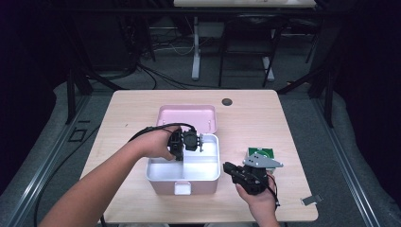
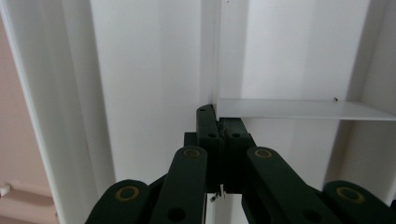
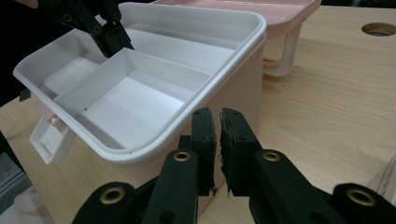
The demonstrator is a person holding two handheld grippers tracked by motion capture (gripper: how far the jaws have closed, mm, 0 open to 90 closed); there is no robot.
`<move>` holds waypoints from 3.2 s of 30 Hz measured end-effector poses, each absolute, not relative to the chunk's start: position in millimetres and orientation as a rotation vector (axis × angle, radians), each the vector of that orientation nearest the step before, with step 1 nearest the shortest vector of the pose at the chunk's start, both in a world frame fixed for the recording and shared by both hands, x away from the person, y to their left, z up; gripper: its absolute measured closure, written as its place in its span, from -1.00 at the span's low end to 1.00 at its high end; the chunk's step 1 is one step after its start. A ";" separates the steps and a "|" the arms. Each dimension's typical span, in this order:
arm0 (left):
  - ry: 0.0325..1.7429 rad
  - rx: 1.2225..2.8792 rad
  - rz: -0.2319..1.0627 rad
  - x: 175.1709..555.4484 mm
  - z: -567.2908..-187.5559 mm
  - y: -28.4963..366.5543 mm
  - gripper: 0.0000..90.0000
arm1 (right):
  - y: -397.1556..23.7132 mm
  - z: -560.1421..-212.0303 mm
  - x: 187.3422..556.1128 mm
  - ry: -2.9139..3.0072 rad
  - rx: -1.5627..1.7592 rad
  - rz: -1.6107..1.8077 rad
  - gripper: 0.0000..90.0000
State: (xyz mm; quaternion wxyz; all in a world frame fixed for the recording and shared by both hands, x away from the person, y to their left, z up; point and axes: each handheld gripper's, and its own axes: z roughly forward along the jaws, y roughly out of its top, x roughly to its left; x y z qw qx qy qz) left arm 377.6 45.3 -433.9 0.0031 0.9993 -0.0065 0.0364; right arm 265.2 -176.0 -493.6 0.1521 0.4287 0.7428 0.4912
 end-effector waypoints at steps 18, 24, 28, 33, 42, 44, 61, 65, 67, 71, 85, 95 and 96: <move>0.052 3.072 0.166 375.2 -405.5 58.9 0.98 | -183.0 -495.5 264.8 2.108 1.258 1.415 0.86; 0.140 3.067 0.162 375.1 -397.5 67.5 0.98 | -182.9 -495.4 264.3 2.111 1.260 1.412 0.86; 0.184 3.048 0.151 378.1 -393.2 71.3 0.98 | -183.6 -495.5 264.4 2.109 1.266 1.412 0.86; 0.176 3.058 0.150 380.2 -392.1 74.3 0.98 | -185.0 -496.0 266.0 2.101 1.270 1.407 0.86; 0.250 3.067 0.143 382.3 -383.7 96.2 0.98 | -180.3 -496.6 270.0 2.116 1.271 1.407 0.86; 0.280 3.061 0.170 382.8 -382.8 103.1 0.98 | -178.5 -496.7 270.6 2.118 1.266 1.407 0.86; 0.574 3.040 0.171 395.7 -376.8 153.2 0.98 | -177.8 -496.2 270.7 2.119 1.261 1.410 0.86; 0.661 3.020 0.162 398.9 -376.8 169.7 0.98 | -178.1 -495.7 271.0 2.115 1.260 1.408 0.86; 0.709 3.005 0.170 400.2 -376.5 177.9 0.98 | -178.9 -496.0 270.6 2.113 1.268 1.408 0.86; 0.828 2.969 0.161 402.3 -375.5 193.8 0.98 | -179.9 -495.5 269.6 2.109 1.267 1.409 0.86; 1.369 2.738 0.091 406.8 -389.8 260.8 0.98 | -177.9 -495.6 270.0 2.115 1.260 1.410 0.85; 1.468 2.686 0.053 405.9 -426.4 282.9 0.98 | -177.9 -495.0 267.1 2.110 1.255 1.396 0.84; 1.472 2.685 0.045 405.7 -431.6 283.6 0.98 | -178.8 -494.8 266.8 2.108 1.255 1.402 0.83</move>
